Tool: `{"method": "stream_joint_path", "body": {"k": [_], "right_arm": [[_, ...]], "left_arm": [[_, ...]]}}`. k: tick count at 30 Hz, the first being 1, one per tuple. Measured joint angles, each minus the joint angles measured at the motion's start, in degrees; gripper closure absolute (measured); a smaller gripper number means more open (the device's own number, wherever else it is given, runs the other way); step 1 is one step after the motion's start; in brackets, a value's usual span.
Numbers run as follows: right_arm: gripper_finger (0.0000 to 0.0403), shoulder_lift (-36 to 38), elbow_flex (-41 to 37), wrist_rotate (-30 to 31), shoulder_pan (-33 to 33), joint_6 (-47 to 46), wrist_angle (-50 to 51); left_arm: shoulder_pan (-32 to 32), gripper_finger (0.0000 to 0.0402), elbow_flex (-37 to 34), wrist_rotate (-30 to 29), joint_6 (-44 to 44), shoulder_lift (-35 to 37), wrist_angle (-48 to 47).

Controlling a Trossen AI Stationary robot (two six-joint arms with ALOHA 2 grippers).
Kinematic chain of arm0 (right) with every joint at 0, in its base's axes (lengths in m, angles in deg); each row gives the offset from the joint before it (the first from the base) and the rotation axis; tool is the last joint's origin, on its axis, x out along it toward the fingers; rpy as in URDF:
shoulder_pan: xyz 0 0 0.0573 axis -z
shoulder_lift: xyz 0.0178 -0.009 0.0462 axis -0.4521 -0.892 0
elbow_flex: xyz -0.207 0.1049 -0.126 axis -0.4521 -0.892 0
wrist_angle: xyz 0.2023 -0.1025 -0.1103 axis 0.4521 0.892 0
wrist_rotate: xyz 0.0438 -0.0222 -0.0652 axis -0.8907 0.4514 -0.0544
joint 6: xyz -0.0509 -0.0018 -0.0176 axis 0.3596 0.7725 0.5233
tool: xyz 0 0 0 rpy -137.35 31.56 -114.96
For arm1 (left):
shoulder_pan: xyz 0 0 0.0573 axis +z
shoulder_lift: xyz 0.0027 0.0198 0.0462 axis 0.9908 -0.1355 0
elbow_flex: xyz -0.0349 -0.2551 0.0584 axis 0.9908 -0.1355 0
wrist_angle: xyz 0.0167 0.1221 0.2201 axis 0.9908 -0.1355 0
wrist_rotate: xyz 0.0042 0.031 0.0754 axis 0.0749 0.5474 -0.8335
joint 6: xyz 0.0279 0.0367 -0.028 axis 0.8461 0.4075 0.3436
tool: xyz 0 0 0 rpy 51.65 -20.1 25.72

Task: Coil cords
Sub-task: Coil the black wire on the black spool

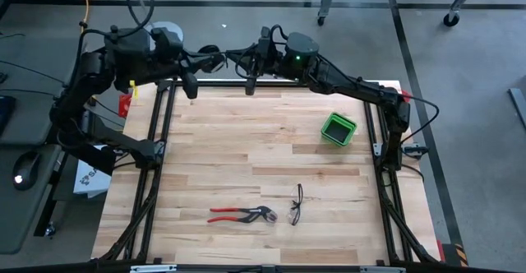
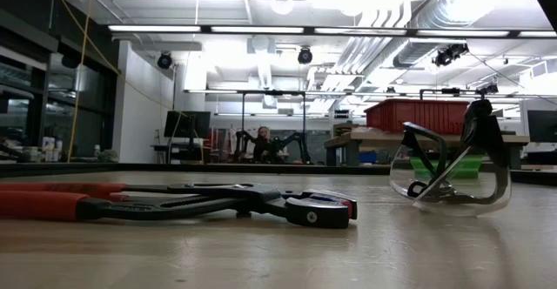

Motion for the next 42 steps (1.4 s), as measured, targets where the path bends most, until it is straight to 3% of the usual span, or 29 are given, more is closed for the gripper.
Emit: {"method": "stream_joint_path", "body": {"k": [5,13,21,27,36,42], "right_arm": [[0.0402,0.00,0.00,-0.02,0.07,-0.58,0.37],[0.0398,0.06,0.09,-0.50,-0.21,-6.19,0.11],[0.0319,-0.24,-0.15,0.02,-0.62,-11.62,2.05],[0.0281,-0.13,-0.11,-0.04,-0.98,-13.37,1.88],[0.0279,0.34,-0.11,-0.06,-1.24,-10.19,3.64],[0.0279,4.38,-0.11,1.19,-0.53,-2.52,12.67]], "left_arm": [[-1.31,0.0401,0.00,-1.58,5.57,-0.11,5.45],[-2.89,0.0401,-0.04,1.50,7.12,-0.32,13.36],[-3.00,0.0401,0.15,4.65,5.10,-1.41,20.19],[-3.19,0.0401,0.07,6.02,4.28,-2.11,19.89],[-3.17,0.0401,0.07,6.20,4.30,-1.55,18.59],[-3.15,0.0401,0.07,9.99,7.72,-0.96,10.10]]}}
